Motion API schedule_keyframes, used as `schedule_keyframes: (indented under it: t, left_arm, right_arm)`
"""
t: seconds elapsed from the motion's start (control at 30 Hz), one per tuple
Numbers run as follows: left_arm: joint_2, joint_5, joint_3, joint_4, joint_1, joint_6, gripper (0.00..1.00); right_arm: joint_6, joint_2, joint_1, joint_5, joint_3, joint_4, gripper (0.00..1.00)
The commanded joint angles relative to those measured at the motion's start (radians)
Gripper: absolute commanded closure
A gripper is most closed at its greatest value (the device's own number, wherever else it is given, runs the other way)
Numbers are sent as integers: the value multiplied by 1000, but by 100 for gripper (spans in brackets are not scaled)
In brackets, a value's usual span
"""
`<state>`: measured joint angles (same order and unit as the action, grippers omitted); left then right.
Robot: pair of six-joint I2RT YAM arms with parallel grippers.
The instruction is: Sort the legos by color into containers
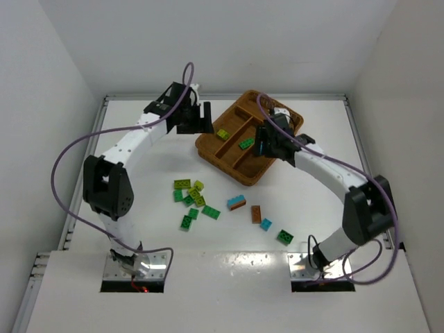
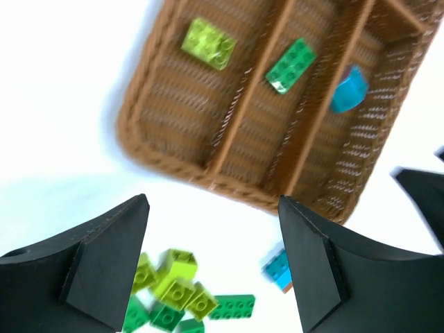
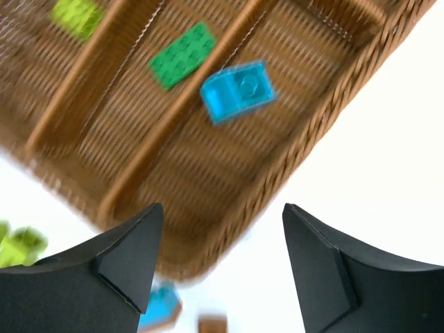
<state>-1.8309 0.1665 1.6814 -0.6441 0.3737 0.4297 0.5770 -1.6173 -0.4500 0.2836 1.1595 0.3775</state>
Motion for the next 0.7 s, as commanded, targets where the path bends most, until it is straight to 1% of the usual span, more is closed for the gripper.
schedule_keyframes:
  t: [0.0,0.07,0.17,0.2,0.23,0.27,0.3,0.37,0.4,0.57,0.67]
  left_arm:
    - [102,-103,-92,-2,8,13,18]
    - [157,-162,-132,-2,8,26,18]
    - [211,-188,-202,9,8,35,18]
    - [220,-188,-216,9,8,35,18]
    - [220,-188,-227,20,8,35,18]
    - [229,-179,-239,20,8,35,18]
    - [229,-179,-239,20,8,44,18]
    - [229,-170,-249,31,8,44,18]
    - [239,-160,-249,31,8,44,18]
    - [259,-160,-269,50,8,53,18]
    - [259,-150,-269,50,8,53,18]
  right_arm:
    - [-20,162,-48,-53,-87,-15,30]
    - [-31,212,-106,-108,-177,-6,30]
    - [-60,281,-180,-197,-271,-6,22]
    - [-60,281,-237,-210,-285,3,18]
    - [-74,290,-265,-243,-299,15,18]
    - [-74,280,-289,-244,-299,15,17]
    - [-74,280,-335,-263,-308,15,15]
    - [-88,240,-367,-264,-319,15,12]
    - [-88,229,-393,-239,-319,15,12]
    - [-88,169,-427,-219,-319,-23,11]
    - [-97,120,-427,-198,-319,-45,10]
